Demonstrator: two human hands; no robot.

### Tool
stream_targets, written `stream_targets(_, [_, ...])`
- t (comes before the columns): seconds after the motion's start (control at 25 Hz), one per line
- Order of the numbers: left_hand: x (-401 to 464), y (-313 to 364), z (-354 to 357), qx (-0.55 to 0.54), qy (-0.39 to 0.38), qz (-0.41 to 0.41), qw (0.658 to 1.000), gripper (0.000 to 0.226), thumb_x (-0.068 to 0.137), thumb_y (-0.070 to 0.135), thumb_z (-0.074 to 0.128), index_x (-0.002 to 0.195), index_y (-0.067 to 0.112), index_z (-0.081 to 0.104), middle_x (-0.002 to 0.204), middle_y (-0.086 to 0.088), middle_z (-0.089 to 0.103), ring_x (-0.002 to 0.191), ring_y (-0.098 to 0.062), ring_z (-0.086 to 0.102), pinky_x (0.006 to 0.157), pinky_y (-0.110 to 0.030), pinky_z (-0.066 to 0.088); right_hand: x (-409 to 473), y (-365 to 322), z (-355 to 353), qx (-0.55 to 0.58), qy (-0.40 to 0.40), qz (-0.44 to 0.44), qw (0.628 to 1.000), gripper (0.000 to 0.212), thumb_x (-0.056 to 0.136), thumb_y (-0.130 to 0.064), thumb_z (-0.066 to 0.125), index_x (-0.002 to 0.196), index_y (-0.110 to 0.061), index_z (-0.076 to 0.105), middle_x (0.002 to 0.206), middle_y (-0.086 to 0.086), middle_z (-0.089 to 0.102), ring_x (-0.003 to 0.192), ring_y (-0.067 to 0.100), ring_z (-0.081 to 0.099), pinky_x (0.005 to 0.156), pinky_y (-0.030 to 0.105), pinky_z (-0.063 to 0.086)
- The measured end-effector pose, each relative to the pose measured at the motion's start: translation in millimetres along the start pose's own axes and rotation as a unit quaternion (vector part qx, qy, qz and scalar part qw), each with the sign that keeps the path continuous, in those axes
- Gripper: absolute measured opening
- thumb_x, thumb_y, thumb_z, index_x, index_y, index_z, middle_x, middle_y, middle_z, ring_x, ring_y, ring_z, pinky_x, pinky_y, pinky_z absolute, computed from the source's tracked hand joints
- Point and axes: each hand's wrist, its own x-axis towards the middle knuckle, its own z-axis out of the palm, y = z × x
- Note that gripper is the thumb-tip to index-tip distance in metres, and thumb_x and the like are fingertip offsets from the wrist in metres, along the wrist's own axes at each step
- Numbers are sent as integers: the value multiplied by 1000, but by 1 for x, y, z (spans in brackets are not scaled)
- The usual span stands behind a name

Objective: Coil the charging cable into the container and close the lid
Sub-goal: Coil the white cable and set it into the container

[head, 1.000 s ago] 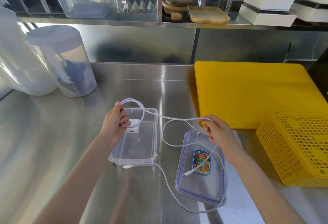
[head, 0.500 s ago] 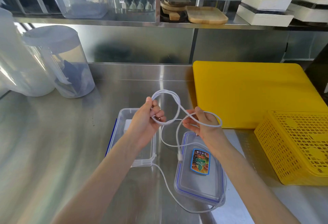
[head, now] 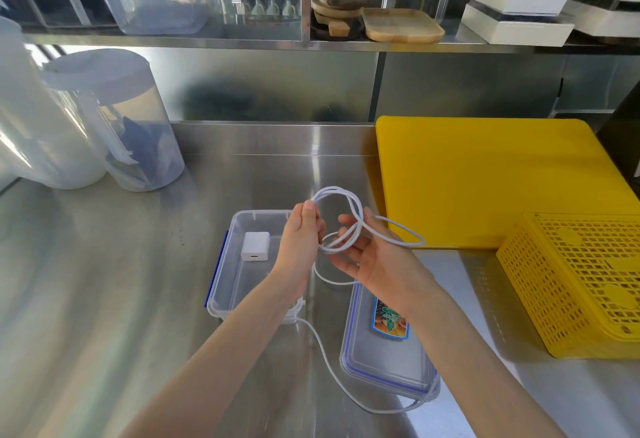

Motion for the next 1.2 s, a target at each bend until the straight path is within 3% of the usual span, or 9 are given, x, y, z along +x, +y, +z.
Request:
stream_targets(0.2, [0,0,0,8,10,20,1000,36,99,24,25,65,17,33,60,3,32,57,-9,32,51,-11,33,2,6,1,78,5,29,997,34,95,-31,38,76,-13,61,48,-3,55,52,8,59,73,26,51])
stream_targets(0.4, [5,-1,-4,-16,18,7,1000,36,99,22,26,64,17,34,61,2,35,57,-10,34,54,-15,34,-1,1,6,104,-18,19,994,24,88,-25,45,75,-12,61,43,-5,48,48,9,51,76,28,41])
stream_targets(0.48, [6,-3,-7,2,27,13,1000,37,99,23,25,63,18,34,62,2,36,57,-10,35,54,-14,35,-4,-1,7,79,-21,15,997,20,82,-25,50,78,-10,62,45,-3,47,51,10,51,79,30,41])
stream_targets(0.6, [6,-5,-11,25,30,33,999,36,99,23,26,65,18,37,62,2,40,61,-12,37,63,-21,34,-4,4,1,15,-9,6,1000,18,90,-12,46,89,-11,64,52,-2,52,60,10,56,83,29,47])
stream_targets(0.68, [6,-7,-14,26,22,43,999,34,99,20,28,69,18,44,65,2,45,65,-12,41,67,-23,36,-2,7,-3,-81,30,-21,996,21,92,-8,44,99,-11,64,59,0,59,66,10,62,81,26,52])
stream_targets(0.76, [6,-10,-20,8,-22,32,999,31,98,15,32,74,17,53,67,3,54,67,-11,49,69,-21,40,-1,4,-9,-249,81,-83,962,26,95,-10,39,111,-11,59,67,0,57,73,11,61,77,23,53])
stream_targets(0.88, [6,-9,-28,-47,-120,-19,991,30,94,5,34,79,13,58,56,9,62,57,-6,55,61,-18,44,1,-6,-14,-439,114,-157,877,30,97,-11,32,117,-12,54,67,-1,50,74,15,54,72,20,46])
stream_targets(1.08, [5,5,-26,-41,-186,-69,979,23,92,9,40,81,12,59,50,8,56,50,-10,54,55,-20,48,8,-7,-14,-584,77,-186,787,25,97,-13,30,106,-21,52,63,-6,48,59,9,44,57,23,36])
stream_targets(1.2, [5,7,-24,-58,-186,-88,977,29,96,25,41,73,14,53,42,10,38,38,-6,36,44,-18,40,9,-8,-13,-597,51,-167,783,27,97,-15,31,111,-15,54,71,-9,55,65,3,50,60,18,38])
